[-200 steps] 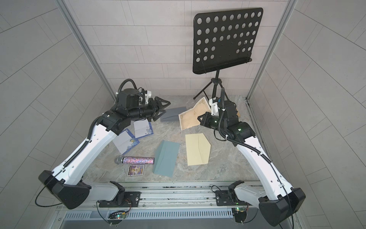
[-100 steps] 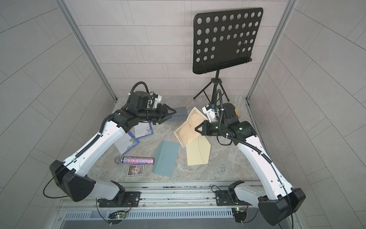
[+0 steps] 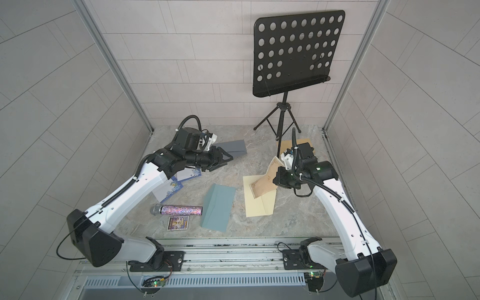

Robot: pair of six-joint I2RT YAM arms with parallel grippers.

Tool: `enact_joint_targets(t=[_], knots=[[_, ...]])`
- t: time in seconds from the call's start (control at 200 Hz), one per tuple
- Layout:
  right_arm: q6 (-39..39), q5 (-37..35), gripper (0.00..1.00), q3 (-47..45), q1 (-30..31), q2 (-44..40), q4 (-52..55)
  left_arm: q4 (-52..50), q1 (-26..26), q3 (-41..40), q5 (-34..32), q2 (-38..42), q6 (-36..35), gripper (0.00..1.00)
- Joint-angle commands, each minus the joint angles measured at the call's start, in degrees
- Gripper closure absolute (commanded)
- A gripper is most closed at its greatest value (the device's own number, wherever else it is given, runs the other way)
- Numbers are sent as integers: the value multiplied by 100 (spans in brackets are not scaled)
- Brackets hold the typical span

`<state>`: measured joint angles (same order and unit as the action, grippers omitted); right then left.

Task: Take the letter paper out of the envelope
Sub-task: Place the letter paper at the center of the board.

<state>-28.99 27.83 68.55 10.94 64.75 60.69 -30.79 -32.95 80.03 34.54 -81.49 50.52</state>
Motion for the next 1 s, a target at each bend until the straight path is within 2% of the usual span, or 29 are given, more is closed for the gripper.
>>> enact_joint_targets(t=[0.0,0.1,0.39,0.795,0.991], knots=[[-272,-991,100,-294,-243,-178,526,-40,-128,-59,-19,112,-69,51],[-678,-1229,100,-751,-615,-331,344,-22,-171,-49,-14,95,-67,51],[-1665,-1654,100,-1497,-1027,-151,-169,13,-177,-108,42,112,-17,52],[-2038,-2156,100,-1717,-1429,670,-140,29,-177,-238,83,153,-24,52],[-2167,-1874,100,-1925,-1674,1090,-390,14,-177,-251,112,208,-74,52]])
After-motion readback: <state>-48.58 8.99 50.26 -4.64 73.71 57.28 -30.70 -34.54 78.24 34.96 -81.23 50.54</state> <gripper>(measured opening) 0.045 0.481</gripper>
